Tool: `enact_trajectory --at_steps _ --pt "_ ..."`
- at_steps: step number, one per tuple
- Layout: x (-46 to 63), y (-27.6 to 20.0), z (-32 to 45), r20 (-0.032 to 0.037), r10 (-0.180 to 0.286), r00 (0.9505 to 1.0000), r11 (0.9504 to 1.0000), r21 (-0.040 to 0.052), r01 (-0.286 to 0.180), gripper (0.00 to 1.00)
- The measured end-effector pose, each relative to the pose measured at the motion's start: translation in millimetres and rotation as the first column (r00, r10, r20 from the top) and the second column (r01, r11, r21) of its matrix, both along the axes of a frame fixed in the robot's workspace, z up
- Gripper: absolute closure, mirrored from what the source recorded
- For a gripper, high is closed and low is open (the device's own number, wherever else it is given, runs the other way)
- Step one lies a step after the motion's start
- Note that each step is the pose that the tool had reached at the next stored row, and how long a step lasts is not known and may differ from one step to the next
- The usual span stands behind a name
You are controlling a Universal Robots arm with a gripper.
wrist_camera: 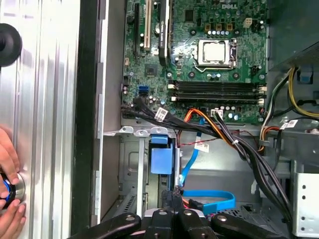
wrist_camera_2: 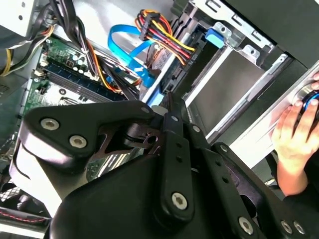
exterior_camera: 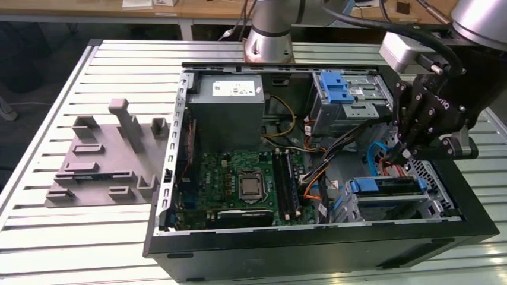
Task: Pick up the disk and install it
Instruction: 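Insert the second disk wire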
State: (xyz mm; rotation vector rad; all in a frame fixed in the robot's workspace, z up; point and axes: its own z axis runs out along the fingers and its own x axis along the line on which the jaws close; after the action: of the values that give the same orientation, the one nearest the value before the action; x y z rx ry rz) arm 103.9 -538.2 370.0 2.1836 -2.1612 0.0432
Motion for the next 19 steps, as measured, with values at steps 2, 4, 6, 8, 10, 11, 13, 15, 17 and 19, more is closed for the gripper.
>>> enact_trajectory --at_steps 2,4,6,8,10,11,13,15,17,19 --pt "0.0 2.7 1.6 0.0 0.0 1.0 1.0 -0.0002 0.0 0.89" --pt "0.0 3.4 2.2 0.0 0.0 1.0 1.0 0.0 0.0 0.89" --pt "0.0 4.7 2.8 0.0 0.0 1.0 1.0 0.0 0.0 0.89" --pt "0.0 6.2 3.2 0.0 0.0 1.0 1.0 -0.0001 0.0 0.89" --pt "0.0 8.6 3.3 0.0 0.0 1.0 1.0 0.0 0.0 0.89" --pt "0.0 9.9 3.3 0.0 0.0 1.0 1.0 0.0 0.0 0.89" --pt "0.0 13.2 3.3 0.0 0.0 1.0 1.0 0.0001 0.0 0.83" --pt "0.0 16.6 3.4 0.0 0.0 1.0 1.0 -0.0001 0.0 0.81" --pt "0.0 19.4 3.3 0.0 0.0 1.0 1.0 -0.0002 0.0 0.75" --pt "0.0 21.6 2.9 0.0 0.0 1.0 1.0 -0.0006 0.0 0.75"
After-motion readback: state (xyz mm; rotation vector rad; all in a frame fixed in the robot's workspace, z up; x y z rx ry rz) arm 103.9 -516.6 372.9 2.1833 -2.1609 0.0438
